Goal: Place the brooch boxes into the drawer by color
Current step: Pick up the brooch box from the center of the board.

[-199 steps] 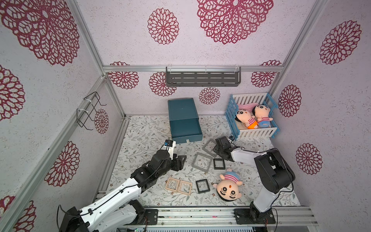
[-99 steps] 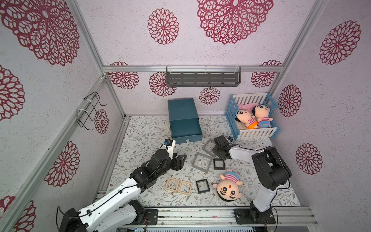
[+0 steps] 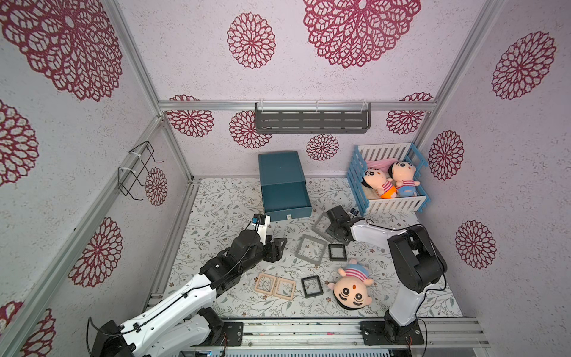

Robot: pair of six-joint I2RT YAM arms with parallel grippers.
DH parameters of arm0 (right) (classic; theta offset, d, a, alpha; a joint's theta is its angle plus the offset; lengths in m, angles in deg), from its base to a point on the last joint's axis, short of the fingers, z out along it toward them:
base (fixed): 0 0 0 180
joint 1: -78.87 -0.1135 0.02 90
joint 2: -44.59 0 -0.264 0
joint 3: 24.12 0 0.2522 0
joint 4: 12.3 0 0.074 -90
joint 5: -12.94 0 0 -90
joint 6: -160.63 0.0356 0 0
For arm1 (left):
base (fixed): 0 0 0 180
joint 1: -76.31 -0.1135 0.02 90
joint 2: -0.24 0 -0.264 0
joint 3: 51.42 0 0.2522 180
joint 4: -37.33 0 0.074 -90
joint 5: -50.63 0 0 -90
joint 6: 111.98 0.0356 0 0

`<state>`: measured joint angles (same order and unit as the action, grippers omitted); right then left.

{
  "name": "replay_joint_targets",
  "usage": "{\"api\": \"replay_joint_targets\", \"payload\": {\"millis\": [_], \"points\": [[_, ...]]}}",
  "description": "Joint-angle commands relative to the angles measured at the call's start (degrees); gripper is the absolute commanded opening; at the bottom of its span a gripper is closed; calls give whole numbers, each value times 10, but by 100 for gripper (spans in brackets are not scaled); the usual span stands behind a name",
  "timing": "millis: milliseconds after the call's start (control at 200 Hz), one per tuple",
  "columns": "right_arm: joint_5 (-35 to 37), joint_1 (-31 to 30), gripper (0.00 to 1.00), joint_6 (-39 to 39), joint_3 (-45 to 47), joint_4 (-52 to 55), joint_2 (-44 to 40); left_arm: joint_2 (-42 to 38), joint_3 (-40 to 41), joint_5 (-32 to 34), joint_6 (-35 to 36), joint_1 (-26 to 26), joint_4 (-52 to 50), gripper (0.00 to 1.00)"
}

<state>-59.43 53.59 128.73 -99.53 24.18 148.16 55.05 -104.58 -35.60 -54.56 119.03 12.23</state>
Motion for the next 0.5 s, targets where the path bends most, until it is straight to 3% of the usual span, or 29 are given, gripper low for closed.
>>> {"api": "replay_joint_targets", "payload": {"millis": [0,495], "points": [[42,-4,0,-25,-28,33,-6,6,-11,-3,5,6,9,68],[120,-4,0,-143,-83,151,-48,45,-49,-51,21,6,4,66]]}}
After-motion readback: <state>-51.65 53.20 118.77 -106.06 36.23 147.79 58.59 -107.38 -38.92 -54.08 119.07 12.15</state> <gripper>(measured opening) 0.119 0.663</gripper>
